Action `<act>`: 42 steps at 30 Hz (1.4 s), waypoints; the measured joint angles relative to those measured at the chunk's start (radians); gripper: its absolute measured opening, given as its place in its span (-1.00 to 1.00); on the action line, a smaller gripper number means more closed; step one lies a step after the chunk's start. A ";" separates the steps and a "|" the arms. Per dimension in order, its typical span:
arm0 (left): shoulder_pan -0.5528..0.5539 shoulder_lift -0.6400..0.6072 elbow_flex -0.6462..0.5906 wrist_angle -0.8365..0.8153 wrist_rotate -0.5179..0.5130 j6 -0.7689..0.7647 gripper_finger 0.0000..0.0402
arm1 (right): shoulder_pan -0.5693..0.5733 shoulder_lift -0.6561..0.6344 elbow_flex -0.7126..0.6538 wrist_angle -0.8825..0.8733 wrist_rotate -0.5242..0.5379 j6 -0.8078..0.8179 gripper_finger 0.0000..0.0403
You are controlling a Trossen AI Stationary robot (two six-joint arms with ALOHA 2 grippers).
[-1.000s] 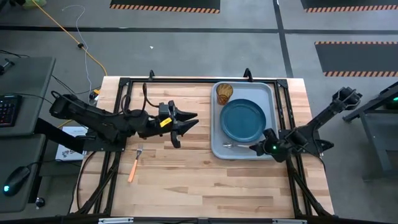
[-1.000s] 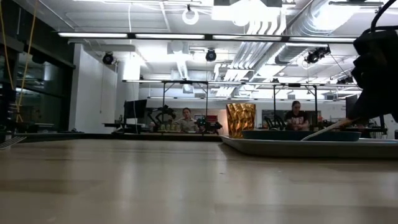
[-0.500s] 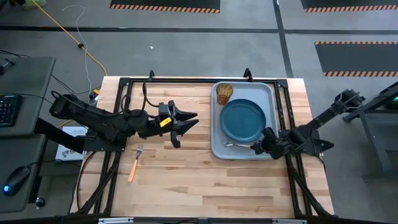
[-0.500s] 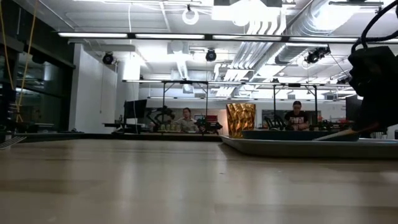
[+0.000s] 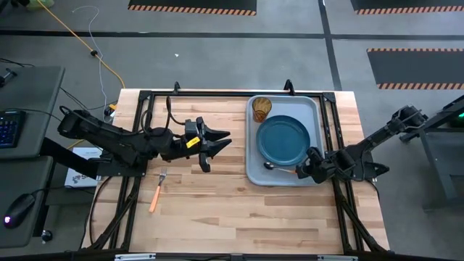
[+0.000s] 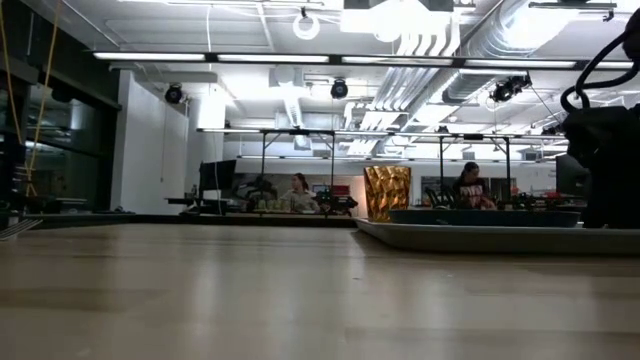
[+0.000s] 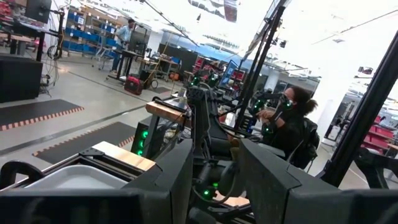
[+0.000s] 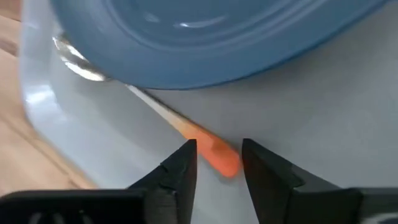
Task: Pick and place plate/cup/fork/spoon on tray
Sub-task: Put the orange spoon on the gray tray to the bottom of the blue plate
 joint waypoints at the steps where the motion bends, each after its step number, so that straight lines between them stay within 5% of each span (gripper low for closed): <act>1: 0.000 0.000 0.000 0.000 0.000 0.000 -0.39 | 0.000 0.000 0.000 -0.010 -0.006 -0.001 -0.39; 10: 0.000 0.000 0.000 0.000 0.000 0.000 -0.39 | 0.000 -0.001 0.001 -0.038 0.020 -0.011 -0.35; 18: 0.000 0.000 0.001 0.000 0.000 0.025 -0.39 | 0.000 0.000 0.115 -0.039 0.074 -0.231 -0.37; 26: 0.002 0.000 0.001 0.000 0.000 0.026 -0.39 | 0.000 0.075 0.151 -0.013 -0.095 -0.317 -0.95; 35: 0.002 0.000 0.001 0.003 0.000 0.026 -0.39 | 0.000 0.229 0.151 -0.012 -0.215 -0.287 -0.97; 42: 0.002 0.000 0.001 0.006 0.000 0.026 -0.39 | 0.000 0.264 0.151 -0.018 -0.151 -0.240 -1.00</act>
